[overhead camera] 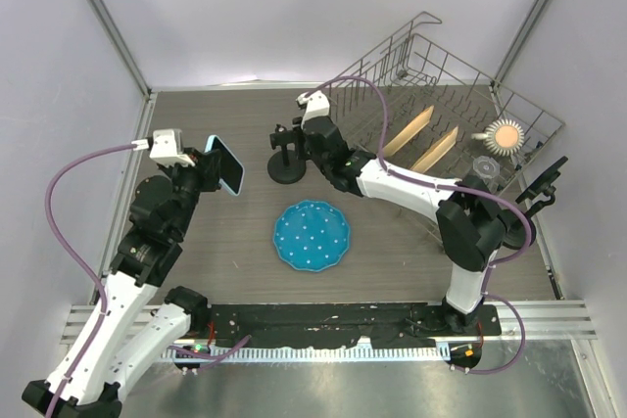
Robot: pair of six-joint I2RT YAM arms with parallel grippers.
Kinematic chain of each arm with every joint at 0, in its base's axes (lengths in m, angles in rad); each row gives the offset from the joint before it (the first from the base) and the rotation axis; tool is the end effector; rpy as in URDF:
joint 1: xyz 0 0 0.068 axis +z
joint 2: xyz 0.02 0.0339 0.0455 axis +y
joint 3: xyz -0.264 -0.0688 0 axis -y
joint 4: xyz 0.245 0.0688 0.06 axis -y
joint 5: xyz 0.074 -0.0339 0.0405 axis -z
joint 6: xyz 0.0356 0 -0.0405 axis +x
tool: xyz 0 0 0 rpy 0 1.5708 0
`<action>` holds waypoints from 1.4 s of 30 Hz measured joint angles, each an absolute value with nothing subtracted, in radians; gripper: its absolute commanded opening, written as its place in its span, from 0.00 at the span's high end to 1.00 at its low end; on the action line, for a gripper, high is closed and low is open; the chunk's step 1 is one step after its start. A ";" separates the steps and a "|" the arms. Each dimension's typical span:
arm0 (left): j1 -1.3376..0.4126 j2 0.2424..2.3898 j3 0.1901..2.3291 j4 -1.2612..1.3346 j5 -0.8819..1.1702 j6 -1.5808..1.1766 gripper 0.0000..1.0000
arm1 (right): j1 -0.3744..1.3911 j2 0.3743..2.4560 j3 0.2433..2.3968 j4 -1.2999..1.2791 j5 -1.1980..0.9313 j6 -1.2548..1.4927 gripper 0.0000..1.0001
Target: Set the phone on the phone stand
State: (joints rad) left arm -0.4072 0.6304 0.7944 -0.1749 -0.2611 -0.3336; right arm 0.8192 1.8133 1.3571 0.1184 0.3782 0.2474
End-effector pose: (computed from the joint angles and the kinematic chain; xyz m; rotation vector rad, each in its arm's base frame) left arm 0.1387 -0.0498 0.3671 -0.1470 1.5868 -0.3724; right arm 0.3038 0.3058 0.2802 -0.2861 1.8789 0.3681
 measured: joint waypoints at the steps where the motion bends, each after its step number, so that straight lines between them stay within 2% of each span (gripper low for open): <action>1: -0.407 0.632 0.794 -0.175 -0.260 -0.334 1.00 | 0.818 1.815 1.359 0.120 0.373 0.242 0.78; 3: -0.407 0.635 0.794 -0.176 -0.259 -0.334 1.00 | 0.817 1.818 1.362 0.126 0.364 0.233 0.83; 5: -0.407 0.636 0.794 -0.176 -0.254 -0.333 1.00 | 0.815 1.819 1.362 0.130 0.355 0.216 0.99; 10: -0.406 0.641 0.794 -0.174 -0.198 -0.318 1.00 | 0.802 1.822 1.357 0.150 0.276 0.162 0.99; 21: -0.406 0.661 0.841 -0.185 0.159 -0.247 1.00 | 0.796 1.822 1.353 0.167 0.009 0.056 0.99; 32: -0.405 0.673 0.866 -0.157 0.238 -0.152 1.00 | 0.797 1.840 1.401 0.096 -0.176 0.027 0.99; 42: -0.397 0.815 0.813 0.123 0.688 -0.092 1.00 | 0.753 1.847 1.404 0.084 -0.385 -0.008 0.99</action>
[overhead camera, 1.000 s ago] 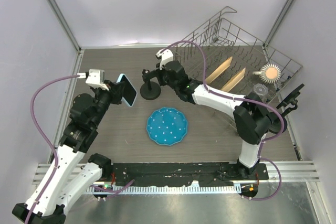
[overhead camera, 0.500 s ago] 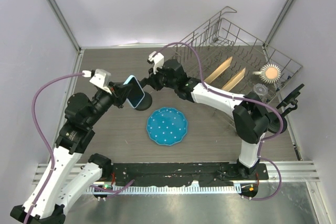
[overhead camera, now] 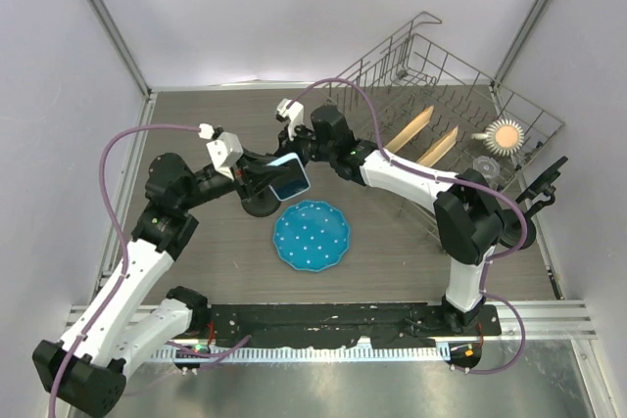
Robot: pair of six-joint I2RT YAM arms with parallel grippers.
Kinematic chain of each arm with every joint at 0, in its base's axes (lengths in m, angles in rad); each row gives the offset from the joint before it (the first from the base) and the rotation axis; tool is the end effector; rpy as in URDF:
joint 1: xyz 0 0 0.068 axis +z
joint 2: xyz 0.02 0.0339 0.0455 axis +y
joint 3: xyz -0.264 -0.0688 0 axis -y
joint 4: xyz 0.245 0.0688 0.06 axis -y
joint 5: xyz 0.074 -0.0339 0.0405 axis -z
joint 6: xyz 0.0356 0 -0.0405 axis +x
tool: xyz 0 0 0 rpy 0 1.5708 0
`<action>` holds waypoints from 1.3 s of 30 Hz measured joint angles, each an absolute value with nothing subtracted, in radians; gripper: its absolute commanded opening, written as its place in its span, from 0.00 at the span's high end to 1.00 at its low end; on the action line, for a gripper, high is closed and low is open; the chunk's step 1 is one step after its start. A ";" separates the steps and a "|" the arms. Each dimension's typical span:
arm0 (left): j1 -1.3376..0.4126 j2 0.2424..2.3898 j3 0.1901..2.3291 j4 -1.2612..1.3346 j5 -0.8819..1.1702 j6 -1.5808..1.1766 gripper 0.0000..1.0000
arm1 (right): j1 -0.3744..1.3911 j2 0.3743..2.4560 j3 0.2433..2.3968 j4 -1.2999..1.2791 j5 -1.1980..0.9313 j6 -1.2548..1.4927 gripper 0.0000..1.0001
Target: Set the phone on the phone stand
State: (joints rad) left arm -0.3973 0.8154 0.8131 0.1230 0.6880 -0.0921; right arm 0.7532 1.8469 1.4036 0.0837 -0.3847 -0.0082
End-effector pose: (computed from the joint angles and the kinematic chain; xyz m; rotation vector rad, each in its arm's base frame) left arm 0.1618 -0.0924 0.3773 0.7889 1.3256 -0.8881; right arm 0.3112 0.3101 0.2790 -0.9854 1.7422 0.8597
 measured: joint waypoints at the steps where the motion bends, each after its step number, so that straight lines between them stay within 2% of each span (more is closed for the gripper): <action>1: -0.393 0.837 0.813 0.143 0.741 -0.089 1.00 | 0.746 1.851 1.405 0.087 -0.411 -0.015 0.99; 5: -0.349 0.946 0.822 0.199 0.920 -0.095 1.00 | 0.712 1.860 1.402 0.102 -0.526 -0.039 0.99; 12: -0.272 1.078 0.828 0.232 1.021 -0.075 1.00 | 0.690 1.860 1.377 0.136 -0.631 -0.060 0.99; 23: -0.246 1.222 0.830 0.395 1.068 -0.105 1.00 | 0.676 1.873 1.376 0.152 -0.703 -0.062 0.99; 39: -0.189 1.253 0.829 0.443 1.125 -0.124 1.00 | 0.664 1.893 1.376 0.191 -0.757 -0.055 0.99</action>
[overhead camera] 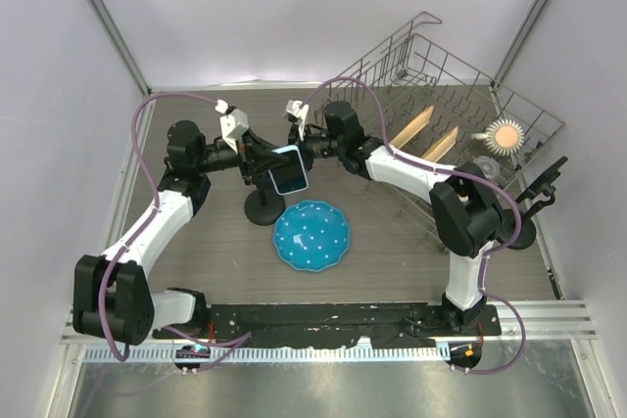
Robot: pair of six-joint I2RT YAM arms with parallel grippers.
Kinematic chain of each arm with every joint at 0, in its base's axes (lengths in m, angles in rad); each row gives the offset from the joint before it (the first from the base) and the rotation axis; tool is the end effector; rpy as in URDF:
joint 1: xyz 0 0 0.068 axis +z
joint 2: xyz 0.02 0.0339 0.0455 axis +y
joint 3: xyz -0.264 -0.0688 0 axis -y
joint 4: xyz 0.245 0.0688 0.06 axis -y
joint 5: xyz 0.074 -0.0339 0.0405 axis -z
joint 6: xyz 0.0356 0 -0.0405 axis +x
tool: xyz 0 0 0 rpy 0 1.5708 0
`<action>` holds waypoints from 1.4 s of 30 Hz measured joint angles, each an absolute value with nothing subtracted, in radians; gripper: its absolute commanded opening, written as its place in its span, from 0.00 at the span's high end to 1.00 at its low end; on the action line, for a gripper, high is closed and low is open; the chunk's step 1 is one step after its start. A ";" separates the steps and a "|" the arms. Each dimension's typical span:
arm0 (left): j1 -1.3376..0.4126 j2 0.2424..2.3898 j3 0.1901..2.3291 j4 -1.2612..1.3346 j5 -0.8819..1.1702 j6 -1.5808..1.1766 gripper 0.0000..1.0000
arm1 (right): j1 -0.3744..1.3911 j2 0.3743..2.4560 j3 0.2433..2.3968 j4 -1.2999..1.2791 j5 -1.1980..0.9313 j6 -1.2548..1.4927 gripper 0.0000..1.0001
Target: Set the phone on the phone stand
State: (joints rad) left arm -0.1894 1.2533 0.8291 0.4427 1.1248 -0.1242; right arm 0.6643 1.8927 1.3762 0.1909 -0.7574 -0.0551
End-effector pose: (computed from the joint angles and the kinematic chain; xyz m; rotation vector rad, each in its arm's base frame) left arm 0.2639 -0.0833 0.3198 0.9508 1.3797 -1.1021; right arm 0.3320 0.2910 0.2632 -1.1681 1.5757 1.1220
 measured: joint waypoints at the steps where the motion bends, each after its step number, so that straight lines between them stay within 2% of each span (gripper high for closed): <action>1: -0.189 1.259 0.830 0.448 1.131 -0.126 1.00 | 0.664 1.893 1.376 0.191 -0.760 -0.055 0.99; 29: -0.160 1.296 0.834 0.388 1.158 -0.052 1.00 | 0.661 1.916 1.386 0.223 -0.786 -0.043 0.99; 42: -0.121 1.342 0.846 0.440 1.209 -0.146 1.00 | 0.661 1.938 1.417 0.211 -0.811 -0.049 0.99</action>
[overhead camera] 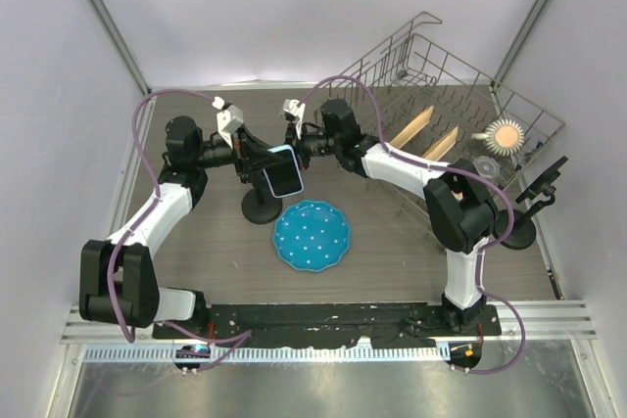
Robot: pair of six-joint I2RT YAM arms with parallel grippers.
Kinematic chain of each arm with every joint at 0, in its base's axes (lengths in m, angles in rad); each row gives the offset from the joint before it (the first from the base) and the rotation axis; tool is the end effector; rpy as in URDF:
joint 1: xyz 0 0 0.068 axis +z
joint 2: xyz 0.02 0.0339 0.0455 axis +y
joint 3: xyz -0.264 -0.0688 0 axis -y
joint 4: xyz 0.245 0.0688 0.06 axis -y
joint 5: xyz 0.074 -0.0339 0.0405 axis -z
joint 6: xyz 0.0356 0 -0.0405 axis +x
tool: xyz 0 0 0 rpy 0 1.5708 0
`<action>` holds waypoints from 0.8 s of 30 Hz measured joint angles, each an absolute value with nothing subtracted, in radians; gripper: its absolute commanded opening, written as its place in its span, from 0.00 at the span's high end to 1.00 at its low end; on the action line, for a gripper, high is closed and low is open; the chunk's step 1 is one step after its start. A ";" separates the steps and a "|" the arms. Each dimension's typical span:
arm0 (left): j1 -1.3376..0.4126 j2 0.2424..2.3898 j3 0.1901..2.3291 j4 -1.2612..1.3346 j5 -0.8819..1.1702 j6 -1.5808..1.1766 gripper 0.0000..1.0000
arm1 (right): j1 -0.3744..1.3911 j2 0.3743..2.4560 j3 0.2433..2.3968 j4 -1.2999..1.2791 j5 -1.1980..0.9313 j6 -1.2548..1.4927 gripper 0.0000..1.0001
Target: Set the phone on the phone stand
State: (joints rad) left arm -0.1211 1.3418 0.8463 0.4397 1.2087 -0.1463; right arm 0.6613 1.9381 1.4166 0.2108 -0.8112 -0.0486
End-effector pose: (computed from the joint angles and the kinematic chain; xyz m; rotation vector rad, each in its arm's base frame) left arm 0.2845 -0.0682 0.3021 0.9238 1.4543 -1.1691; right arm 0.3400 0.2973 0.2597 -1.1931 1.5424 1.1711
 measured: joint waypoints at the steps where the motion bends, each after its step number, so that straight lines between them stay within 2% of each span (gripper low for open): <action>1: -0.120 1.343 0.846 0.443 1.209 -0.150 1.00 | 0.661 1.938 1.417 0.210 -0.812 -0.050 0.99; 17: -0.084 1.396 0.847 0.550 1.269 -0.258 1.00 | 0.659 1.955 1.448 0.175 -0.836 -0.070 0.99; 24: -0.081 1.357 0.847 0.453 1.223 -0.176 1.00 | 0.665 1.940 1.405 0.242 -0.727 -0.022 0.99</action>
State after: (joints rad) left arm -0.0811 1.3571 0.8471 0.4526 1.2228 -0.1757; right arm 0.6647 1.9404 1.4048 0.2424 -0.7269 -0.0223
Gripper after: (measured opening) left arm 0.175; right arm 0.111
